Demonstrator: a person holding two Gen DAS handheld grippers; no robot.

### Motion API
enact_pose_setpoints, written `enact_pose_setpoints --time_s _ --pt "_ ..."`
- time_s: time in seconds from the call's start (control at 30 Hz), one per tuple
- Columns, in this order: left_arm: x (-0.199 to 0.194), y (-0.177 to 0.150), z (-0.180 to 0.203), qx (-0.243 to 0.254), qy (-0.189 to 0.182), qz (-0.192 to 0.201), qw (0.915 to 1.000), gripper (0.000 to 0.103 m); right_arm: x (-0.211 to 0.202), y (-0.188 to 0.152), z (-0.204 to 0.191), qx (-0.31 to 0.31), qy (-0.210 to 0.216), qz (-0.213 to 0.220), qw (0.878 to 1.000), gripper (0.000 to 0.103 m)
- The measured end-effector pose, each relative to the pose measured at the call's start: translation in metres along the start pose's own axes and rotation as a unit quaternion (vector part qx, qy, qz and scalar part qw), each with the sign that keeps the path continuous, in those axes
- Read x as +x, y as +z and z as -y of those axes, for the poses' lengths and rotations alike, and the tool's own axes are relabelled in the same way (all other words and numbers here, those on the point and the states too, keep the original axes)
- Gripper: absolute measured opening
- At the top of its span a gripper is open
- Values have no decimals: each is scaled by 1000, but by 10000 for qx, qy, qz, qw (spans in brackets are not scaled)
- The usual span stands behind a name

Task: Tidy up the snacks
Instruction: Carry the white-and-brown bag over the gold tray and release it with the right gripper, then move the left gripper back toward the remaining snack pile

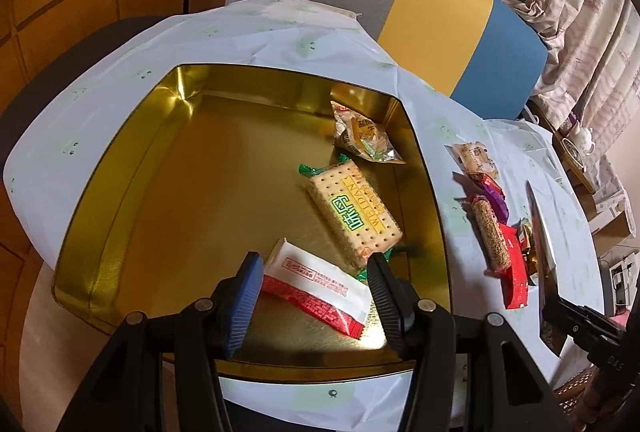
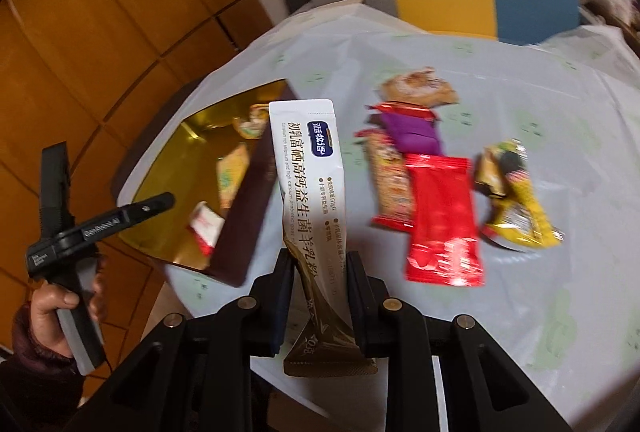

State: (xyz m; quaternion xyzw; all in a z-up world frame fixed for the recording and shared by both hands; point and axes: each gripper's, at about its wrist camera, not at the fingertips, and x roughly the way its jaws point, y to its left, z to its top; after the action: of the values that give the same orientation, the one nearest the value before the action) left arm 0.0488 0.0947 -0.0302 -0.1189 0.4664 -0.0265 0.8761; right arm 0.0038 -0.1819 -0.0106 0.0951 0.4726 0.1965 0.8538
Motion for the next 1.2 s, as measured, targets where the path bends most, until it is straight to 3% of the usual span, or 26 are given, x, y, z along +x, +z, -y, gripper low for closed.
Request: enact_pose_setpoints --time_s 0.33,0.73,0.9,1.2 --pt "-11 0 -2 84 113 208 9997 55 28 25 -55 -376 613 -135 9973 26" --pt "-20 0 -19 -158 223 358 9990 55 77 43 -113 -938 771 -451 9916 26" --pt "-20 0 -29 -281 295 346 9986 55 90 43 -117 -1037 768 -453 9906 35" --pt "-18 -2 -23 -190 284 325 9989 55 85 30 -108 -1034 603 -424 9919 36"
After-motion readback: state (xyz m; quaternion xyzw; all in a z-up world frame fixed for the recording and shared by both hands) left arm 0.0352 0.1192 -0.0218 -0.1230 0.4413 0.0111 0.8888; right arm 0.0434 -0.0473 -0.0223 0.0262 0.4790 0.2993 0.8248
